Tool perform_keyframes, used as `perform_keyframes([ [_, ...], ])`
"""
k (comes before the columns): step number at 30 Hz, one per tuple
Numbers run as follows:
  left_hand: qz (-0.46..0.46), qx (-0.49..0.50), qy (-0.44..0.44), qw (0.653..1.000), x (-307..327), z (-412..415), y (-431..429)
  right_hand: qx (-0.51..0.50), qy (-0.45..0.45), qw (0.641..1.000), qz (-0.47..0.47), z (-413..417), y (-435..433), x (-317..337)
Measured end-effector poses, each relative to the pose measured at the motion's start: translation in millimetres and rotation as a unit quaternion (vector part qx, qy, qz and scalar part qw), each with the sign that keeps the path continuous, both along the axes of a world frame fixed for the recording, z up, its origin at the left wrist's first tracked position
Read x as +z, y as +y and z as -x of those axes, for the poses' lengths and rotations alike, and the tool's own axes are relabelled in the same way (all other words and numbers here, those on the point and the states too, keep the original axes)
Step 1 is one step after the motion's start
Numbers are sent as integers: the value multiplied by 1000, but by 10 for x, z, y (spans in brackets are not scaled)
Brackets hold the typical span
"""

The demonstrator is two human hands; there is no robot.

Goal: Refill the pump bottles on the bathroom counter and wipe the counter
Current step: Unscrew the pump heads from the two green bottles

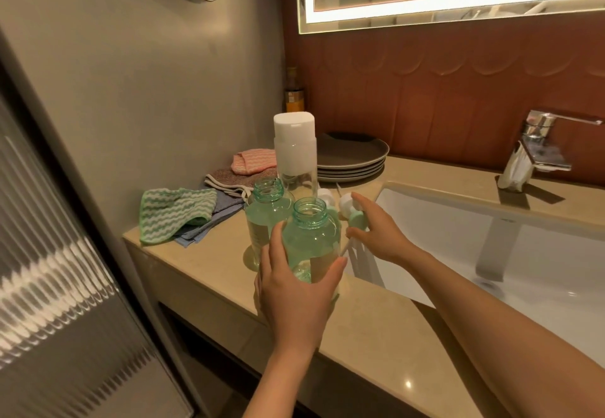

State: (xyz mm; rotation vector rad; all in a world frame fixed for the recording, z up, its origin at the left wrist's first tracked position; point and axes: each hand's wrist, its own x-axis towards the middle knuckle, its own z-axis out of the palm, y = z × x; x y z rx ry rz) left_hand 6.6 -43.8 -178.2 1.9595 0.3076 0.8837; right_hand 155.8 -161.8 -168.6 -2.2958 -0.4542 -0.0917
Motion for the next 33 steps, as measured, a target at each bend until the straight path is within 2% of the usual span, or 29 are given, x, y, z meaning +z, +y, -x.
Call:
perform_keyframes([
  [3, 0, 2, -2, 1000, -6, -2, 1, -29, -30, 998, 40, -82, -37, 37],
  [7, -1, 6, -7, 1000, -25, -25, 7, -19, -56, 996, 73, -178, -9, 53],
  [16, -2, 7, -10, 1000, -30, -78, 13, -6, -60, 996, 59, -286, 130, 18],
  [23, -7, 13, -12, 1000, -21, -73, 13, 15, 17, 998, -55, -298, 103, 16],
  [28, -4, 10, -5, 1000, -11, -59, 0, 13, 44, 996, -80, -237, 28, 44],
  [33, -1, 8, -3, 1000, -8, -45, -2, -10, -58, 995, -78, -135, 40, 342],
])
